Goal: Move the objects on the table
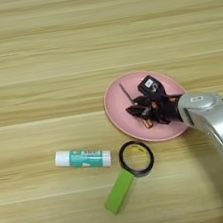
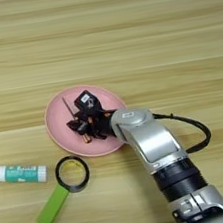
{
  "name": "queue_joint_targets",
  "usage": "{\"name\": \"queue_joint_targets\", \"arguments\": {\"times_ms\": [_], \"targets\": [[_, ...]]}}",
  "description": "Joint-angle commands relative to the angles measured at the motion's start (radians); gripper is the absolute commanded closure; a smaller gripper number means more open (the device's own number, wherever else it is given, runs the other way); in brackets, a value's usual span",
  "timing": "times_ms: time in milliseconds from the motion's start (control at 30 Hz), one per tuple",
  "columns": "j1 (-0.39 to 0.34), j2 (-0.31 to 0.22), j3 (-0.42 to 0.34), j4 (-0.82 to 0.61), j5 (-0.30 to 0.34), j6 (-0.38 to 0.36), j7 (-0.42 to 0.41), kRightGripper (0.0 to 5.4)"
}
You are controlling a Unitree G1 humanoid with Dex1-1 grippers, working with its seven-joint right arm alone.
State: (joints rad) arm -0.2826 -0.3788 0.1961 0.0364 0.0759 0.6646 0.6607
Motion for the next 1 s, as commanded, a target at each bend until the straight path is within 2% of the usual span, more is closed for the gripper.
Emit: {"name": "queue_joint_targets", "arguments": {"times_ms": [33,267,1000], "targets": [[-0.030,-0.020,-0.008,0.000,-0.014,-0.007,-0.021,4.18],[-0.029,-0.021,-0.007,-0.001,-0.014,-0.008,-0.019,4.56],[-0.034,-0.008,-0.040,-0.024,0.010,-0.030,-0.022,4.59]]}}
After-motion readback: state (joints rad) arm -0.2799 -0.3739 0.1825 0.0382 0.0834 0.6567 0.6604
